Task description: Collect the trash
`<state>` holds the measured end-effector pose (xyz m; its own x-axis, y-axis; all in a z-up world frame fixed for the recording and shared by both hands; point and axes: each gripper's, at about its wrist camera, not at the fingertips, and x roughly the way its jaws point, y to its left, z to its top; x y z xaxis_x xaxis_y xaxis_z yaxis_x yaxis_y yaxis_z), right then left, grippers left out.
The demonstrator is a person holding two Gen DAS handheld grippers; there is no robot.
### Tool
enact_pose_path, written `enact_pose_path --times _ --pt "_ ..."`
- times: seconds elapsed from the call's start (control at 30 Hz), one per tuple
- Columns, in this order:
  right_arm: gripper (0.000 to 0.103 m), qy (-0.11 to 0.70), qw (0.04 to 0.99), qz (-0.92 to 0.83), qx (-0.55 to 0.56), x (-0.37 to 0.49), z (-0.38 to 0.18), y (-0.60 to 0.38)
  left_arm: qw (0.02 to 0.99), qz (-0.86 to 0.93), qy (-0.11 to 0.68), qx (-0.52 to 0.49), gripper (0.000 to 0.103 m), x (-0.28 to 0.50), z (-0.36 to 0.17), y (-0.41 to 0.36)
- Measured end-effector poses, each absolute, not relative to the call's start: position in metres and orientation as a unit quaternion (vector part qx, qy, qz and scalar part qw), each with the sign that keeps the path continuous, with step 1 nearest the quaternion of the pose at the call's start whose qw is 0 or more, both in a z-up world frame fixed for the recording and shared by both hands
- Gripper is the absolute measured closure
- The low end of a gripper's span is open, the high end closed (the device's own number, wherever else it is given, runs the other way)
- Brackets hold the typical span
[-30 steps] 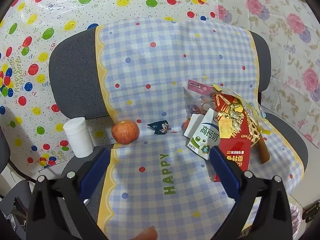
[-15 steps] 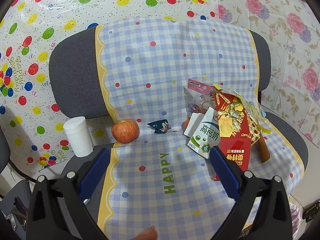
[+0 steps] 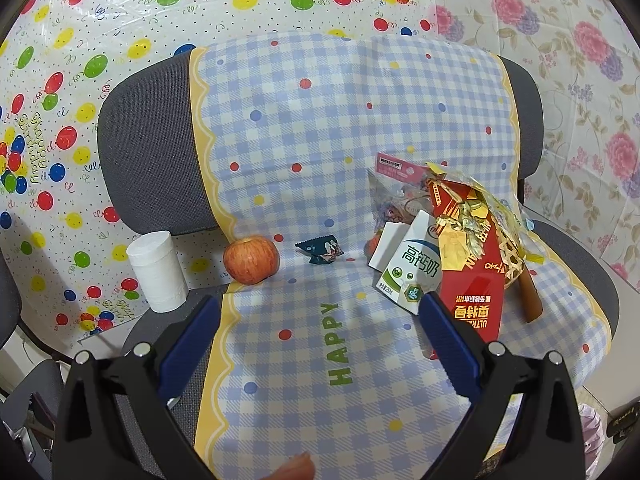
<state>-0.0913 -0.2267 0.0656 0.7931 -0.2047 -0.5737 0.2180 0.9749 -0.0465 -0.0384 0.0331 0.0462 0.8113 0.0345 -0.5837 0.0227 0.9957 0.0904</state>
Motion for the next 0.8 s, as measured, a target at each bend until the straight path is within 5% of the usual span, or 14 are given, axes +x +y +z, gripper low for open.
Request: enact_pose_path --times 0.8 --pt "0.006 0.304 0.946 -0.11 0.012 -0.0928 0.0634 -0.2266 0.95 0.004 0.308 0.047 0.007 -0.0383 0.0455 0.0324"
